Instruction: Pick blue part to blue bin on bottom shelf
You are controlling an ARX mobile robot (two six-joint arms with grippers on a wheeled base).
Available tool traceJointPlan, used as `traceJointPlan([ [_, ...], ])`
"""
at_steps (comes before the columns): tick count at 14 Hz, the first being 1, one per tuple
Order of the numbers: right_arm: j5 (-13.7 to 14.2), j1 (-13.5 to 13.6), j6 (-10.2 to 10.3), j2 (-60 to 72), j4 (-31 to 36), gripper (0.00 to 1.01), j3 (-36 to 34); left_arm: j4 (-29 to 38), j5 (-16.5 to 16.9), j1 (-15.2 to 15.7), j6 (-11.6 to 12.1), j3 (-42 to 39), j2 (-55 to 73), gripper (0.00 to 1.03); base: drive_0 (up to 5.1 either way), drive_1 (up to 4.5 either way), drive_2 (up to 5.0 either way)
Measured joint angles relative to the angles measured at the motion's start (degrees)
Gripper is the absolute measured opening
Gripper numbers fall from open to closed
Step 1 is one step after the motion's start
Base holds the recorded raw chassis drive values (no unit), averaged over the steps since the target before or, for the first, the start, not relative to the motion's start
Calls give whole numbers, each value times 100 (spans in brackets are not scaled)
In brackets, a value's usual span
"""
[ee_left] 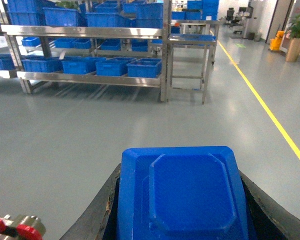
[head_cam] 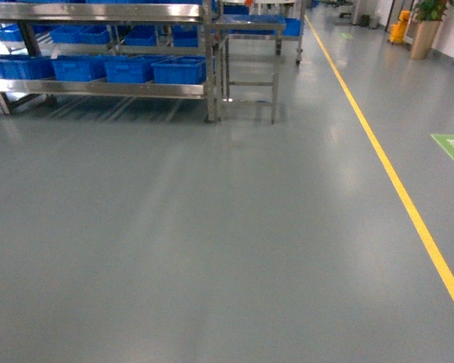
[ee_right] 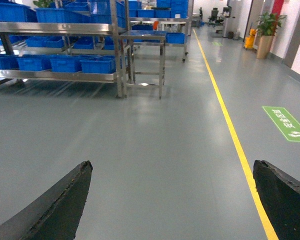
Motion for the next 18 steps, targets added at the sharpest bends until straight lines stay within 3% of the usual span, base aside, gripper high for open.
traceJointPlan([
  [13, 0, 0, 0, 0, -2, 98, 0, -2, 13, -4, 0, 0, 4, 44, -25, -25, -25],
  [18, 0, 0, 0, 0, 2, 98, 0, 11, 13, -4, 0, 0, -28, 44, -19, 411, -449],
])
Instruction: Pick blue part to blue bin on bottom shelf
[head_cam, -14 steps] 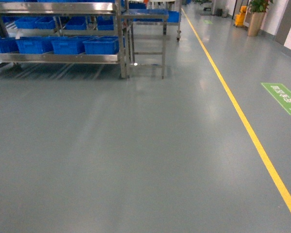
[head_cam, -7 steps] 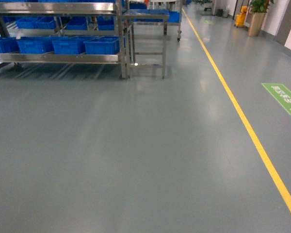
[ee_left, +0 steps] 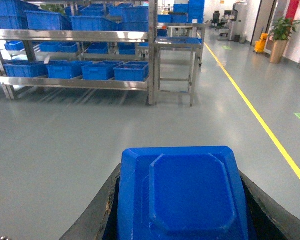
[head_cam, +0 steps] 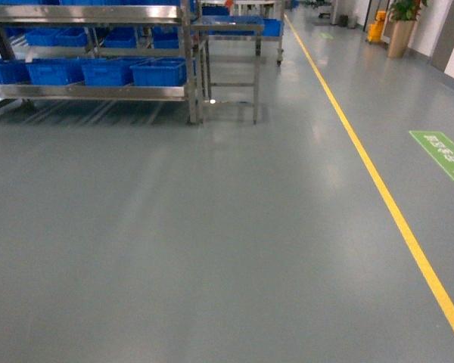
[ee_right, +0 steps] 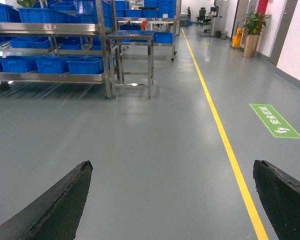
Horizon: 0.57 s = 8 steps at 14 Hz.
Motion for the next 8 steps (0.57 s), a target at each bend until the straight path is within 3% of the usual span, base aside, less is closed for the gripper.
traceJointPlan([
  [8, 2, 0, 0, 0, -20, 98, 0, -4, 0, 0, 0, 0, 24, 43, -4, 429, -438],
])
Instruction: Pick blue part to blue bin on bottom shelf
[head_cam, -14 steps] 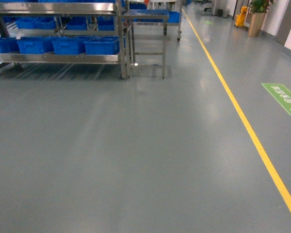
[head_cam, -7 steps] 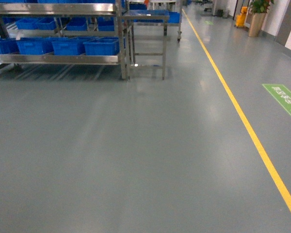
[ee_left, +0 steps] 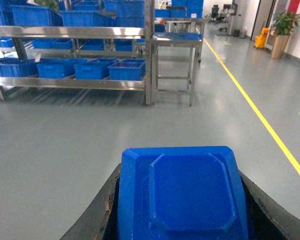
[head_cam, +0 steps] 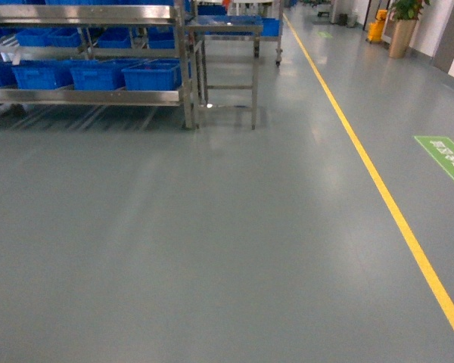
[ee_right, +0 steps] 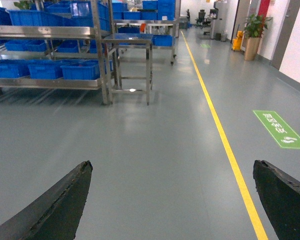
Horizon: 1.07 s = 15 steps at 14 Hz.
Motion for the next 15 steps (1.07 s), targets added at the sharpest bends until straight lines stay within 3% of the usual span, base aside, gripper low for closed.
traceJointPlan([
  [15, -2, 0, 0, 0, 37, 98, 0, -20, -11, 2, 15, 0, 13, 43, -2, 430, -434],
])
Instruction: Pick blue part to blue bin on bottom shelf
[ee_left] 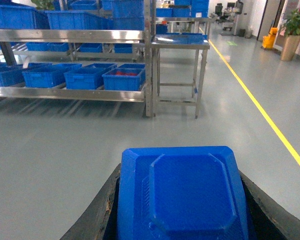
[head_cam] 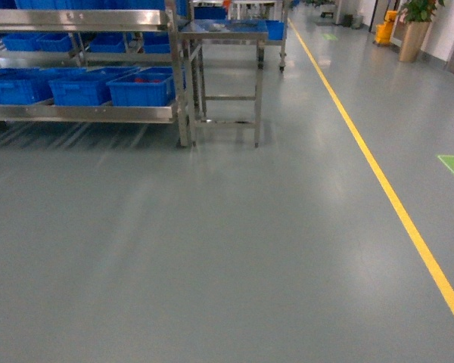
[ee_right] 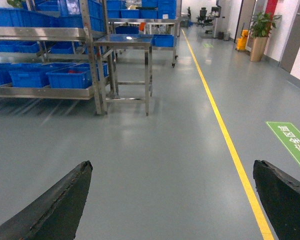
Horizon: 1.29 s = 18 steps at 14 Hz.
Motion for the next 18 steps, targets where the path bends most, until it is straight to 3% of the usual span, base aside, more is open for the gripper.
traceJointPlan([
  [18, 0, 0, 0, 0, 0, 98, 0, 0, -4, 0, 0, 0, -7, 43, -4, 427, -436],
])
